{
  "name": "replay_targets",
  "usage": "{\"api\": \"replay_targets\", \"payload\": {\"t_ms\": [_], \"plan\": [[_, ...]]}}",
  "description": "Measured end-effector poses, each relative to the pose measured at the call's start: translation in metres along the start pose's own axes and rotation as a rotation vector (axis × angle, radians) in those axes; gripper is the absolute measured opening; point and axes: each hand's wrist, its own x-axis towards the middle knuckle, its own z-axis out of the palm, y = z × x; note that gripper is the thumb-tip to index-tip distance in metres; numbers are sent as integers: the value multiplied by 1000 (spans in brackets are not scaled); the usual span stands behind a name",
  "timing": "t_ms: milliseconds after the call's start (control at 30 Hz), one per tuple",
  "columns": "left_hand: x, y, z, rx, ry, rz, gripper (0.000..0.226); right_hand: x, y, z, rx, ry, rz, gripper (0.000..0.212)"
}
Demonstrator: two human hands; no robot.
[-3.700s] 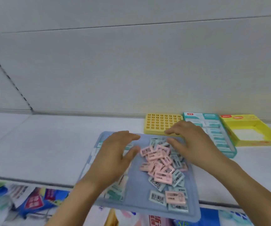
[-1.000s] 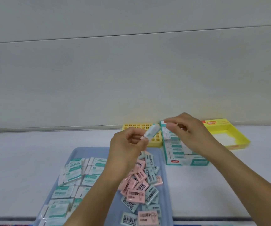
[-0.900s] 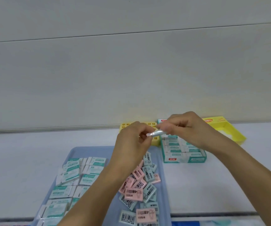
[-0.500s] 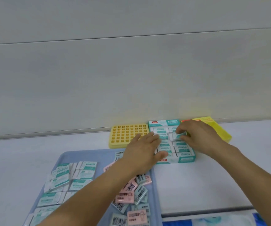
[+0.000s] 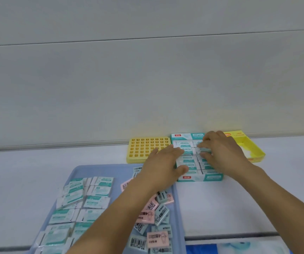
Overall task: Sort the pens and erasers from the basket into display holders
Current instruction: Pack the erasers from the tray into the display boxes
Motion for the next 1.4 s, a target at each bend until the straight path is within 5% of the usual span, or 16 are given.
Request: {"api": "replay_targets", "payload": {"t_ms": [233, 467, 633, 733, 1033, 1233, 1400], "plan": [[-103, -37, -25, -239, 359, -36, 37, -36, -78, -16, 411, 75, -207, 24], [-196, -118, -57, -125, 344, -389, 30, -48, -179, -16, 535, -141, -446, 21], [-224, -134, -61, -204, 219, -430, 23, -65, -224, -8, 372, -366, -638, 53], [-237, -141, -63, -223, 62, -449, 41, -71, -239, -1, 261, -374, -708, 45], [-228, -139, -61, -67, 50, -438, 23, -64, -233, 0, 355, -283, -594, 24], [-200, -111, -60, -469, 382, -425, 13, -35, -170, -19, 711, -108, -180, 27], [-158, -76, -47, -694, 460, -356, 10, -5, -73, -21, 521, 31, 92, 23]]}}
